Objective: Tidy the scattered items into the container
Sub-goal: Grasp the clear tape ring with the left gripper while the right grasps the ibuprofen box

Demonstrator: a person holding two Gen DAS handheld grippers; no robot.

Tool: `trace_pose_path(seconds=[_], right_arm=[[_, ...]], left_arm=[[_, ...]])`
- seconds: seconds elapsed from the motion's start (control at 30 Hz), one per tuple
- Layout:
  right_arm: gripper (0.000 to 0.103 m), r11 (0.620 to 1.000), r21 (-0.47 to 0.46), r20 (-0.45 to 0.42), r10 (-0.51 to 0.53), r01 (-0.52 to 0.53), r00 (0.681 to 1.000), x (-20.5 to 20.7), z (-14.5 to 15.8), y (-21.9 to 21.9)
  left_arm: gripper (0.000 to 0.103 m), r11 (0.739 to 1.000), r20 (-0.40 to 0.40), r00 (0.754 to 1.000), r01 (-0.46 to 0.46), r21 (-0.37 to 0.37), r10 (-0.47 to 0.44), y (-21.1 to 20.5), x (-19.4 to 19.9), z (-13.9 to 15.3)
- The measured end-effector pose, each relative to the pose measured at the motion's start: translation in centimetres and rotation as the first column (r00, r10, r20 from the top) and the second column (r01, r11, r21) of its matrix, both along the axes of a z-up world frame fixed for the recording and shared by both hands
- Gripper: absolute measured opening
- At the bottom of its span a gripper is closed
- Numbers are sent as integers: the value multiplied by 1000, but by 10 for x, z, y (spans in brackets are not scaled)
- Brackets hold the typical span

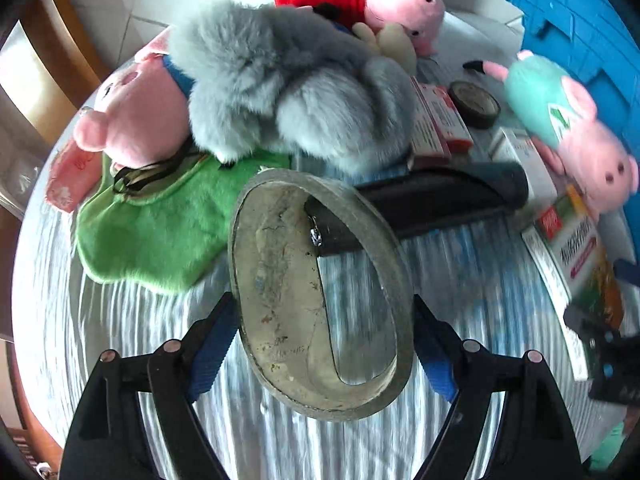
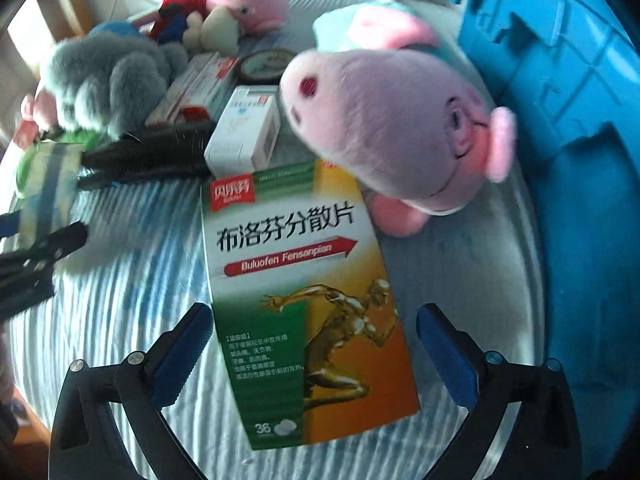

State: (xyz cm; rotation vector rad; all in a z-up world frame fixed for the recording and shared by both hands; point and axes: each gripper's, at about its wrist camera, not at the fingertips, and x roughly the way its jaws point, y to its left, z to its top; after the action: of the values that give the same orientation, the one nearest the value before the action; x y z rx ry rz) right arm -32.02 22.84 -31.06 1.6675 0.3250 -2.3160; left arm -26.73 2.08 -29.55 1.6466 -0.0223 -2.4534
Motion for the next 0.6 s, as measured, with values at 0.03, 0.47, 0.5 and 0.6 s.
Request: trace_pose_path(seconds=[0.03, 0.47, 0.5, 0.6], right_arm=[[103, 1000, -2, 5, 10, -10, 1000, 0, -3, -1], [90, 999, -28, -7, 30, -30, 1000, 18, 17, -4], [90, 999, -38, -15, 24, -25, 1000, 22, 22, -5], [90, 997, -70, -56, 22, -26, 998, 35, 48, -12]], left_arm=[[82, 1000, 0, 1000, 0, -16, 0, 3, 5, 0], [81, 999, -36, 999, -41, -30, 40, 11, 43, 26], [81, 999, -49, 998, -35, -31, 34, 9, 46, 30], [81, 999, -90, 996, -25, -30, 22, 0, 55, 46]])
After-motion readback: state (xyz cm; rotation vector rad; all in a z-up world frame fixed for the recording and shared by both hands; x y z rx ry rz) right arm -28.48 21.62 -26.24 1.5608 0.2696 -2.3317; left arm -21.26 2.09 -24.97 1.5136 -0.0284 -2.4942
